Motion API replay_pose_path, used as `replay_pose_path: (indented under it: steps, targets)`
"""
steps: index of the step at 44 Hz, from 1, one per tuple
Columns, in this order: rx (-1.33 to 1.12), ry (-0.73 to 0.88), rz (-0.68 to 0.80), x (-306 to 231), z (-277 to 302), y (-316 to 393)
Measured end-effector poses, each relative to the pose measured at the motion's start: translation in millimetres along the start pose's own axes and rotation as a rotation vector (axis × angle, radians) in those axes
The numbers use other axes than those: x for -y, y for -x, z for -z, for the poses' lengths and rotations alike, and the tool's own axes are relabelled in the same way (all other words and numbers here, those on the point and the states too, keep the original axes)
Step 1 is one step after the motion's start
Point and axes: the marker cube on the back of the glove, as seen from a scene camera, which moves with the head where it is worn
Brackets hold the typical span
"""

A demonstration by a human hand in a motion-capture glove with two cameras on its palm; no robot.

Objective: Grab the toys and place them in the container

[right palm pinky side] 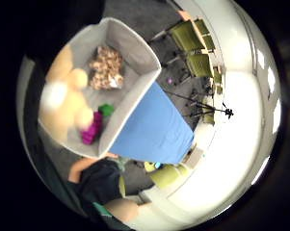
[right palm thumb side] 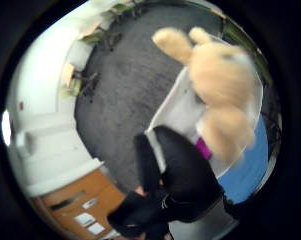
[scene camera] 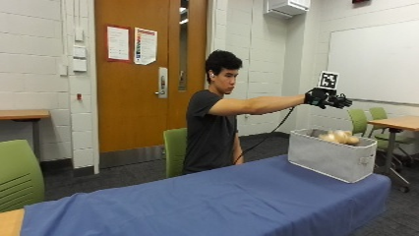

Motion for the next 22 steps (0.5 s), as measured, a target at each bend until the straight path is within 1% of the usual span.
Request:
replay_pose_path:
  steps: [5, 6, 9, 10, 11, 14, 16, 20, 22]
  targets:
    - [-0.253, -0.094, 0.071, -16.1, -1.2, -56.0]
    - [-0.252, -0.104, 0.09, -23.8, -3.3, -52.2]
    - [-0.145, -0.094, 0.186, -55.1, -12.5, -11.5]
    - [-0.125, -0.09, 0.206, -64.1, -14.1, -7.5]
    - [-0.138, -0.092, 0.196, -70.8, -14.9, -13.2]
    - [-0.328, -0.127, 0.045, -81.8, -14.9, -65.0]
    - [-0.404, -0.143, -0.019, -92.6, -12.5, -102.3]
    - [-0.338, -0.149, 0.013, -131.3, -7.3, -156.7]
    - [-0.355, -0.179, -0.061, -146.3, -6.7, -187.1]
